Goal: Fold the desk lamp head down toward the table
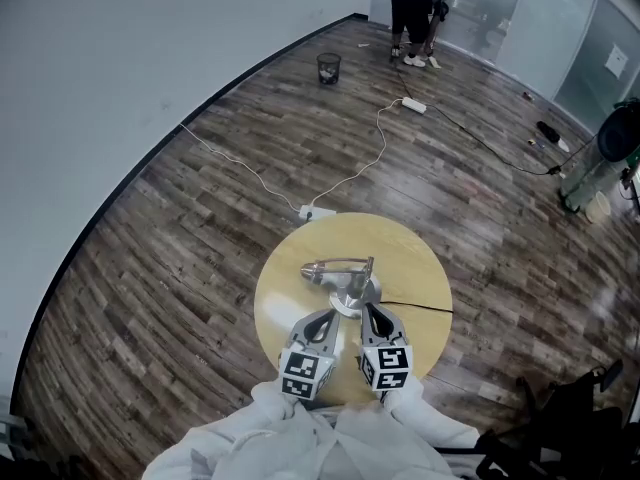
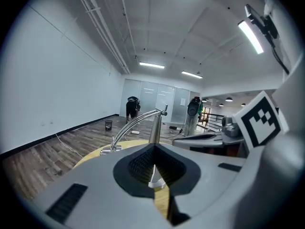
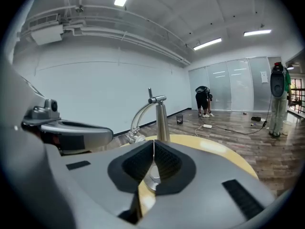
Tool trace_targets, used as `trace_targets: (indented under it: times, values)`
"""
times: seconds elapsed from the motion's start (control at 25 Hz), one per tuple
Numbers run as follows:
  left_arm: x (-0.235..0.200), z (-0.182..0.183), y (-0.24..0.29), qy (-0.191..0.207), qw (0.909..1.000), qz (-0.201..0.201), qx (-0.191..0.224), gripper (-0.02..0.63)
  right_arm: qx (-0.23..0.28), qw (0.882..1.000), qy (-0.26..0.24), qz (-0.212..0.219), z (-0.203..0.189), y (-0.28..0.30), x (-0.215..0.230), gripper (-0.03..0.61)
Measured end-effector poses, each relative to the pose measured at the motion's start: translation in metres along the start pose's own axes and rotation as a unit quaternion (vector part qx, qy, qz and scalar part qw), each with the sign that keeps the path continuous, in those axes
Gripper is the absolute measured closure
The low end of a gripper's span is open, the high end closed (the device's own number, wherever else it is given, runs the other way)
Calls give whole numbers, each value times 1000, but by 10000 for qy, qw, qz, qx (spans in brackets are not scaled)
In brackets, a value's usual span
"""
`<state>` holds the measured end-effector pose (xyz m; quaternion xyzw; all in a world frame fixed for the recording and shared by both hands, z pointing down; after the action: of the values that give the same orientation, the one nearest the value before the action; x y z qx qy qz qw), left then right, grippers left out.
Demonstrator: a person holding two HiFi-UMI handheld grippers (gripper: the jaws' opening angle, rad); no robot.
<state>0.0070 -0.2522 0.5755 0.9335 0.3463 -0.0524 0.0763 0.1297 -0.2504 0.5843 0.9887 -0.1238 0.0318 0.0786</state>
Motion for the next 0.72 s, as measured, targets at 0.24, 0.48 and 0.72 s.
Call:
trace_targets:
  times: [0.24, 0.48, 0.72]
  values:
    - [-11, 20, -2, -47, 9997, 60, 233, 612, 382, 9992, -63, -122, 23, -13, -5, 561]
    - [25, 27, -37, -185, 9992, 86, 355, 612, 587, 9981, -15, -169, 28, -60, -7, 561]
    - [74, 9, -92, -77, 9990, 188, 392, 612, 683, 9973, 184, -180, 11, -130, -23, 561]
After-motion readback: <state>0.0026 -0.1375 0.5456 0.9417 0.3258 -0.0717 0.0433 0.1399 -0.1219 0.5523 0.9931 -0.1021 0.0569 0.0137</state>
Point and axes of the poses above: the fingertips, and each gripper's own axes: y forward along the fingers, x to its right, z out of its top, the point moved 6 cm from there along -y, backward along the fingers, and after that the axes turned 12 degrees about x, right-handed, at the moved point
